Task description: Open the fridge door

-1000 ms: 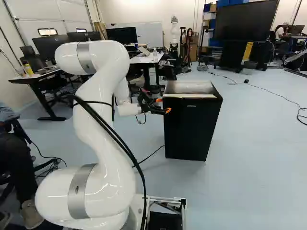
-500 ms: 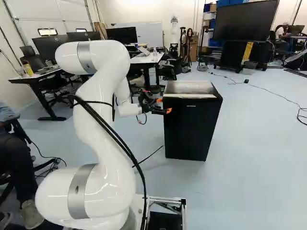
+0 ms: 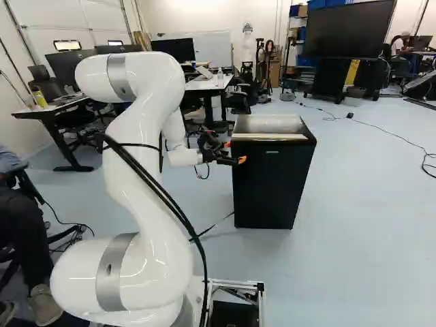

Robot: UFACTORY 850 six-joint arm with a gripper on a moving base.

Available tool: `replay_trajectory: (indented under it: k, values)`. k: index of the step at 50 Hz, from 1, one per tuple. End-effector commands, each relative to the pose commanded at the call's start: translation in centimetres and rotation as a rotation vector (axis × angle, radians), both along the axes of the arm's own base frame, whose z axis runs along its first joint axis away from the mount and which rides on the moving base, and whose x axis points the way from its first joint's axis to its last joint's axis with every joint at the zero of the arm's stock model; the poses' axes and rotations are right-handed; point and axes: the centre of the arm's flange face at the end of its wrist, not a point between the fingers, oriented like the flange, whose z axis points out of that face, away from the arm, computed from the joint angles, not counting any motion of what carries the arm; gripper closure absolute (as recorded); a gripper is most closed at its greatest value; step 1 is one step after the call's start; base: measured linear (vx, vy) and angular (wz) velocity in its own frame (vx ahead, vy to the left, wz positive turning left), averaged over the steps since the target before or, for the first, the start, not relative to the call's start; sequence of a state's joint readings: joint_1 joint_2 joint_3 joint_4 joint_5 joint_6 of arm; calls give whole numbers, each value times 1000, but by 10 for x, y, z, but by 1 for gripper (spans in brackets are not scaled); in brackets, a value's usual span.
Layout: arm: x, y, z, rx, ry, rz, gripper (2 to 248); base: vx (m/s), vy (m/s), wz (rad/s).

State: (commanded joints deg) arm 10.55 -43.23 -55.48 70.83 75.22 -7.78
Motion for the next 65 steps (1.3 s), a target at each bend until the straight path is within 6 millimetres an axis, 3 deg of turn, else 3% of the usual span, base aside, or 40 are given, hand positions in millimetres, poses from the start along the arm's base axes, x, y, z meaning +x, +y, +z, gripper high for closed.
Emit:
replay_trajectory:
  k: [65]
  values:
    - [-129,-38,9,-18,156,-90,3,0,0,0]
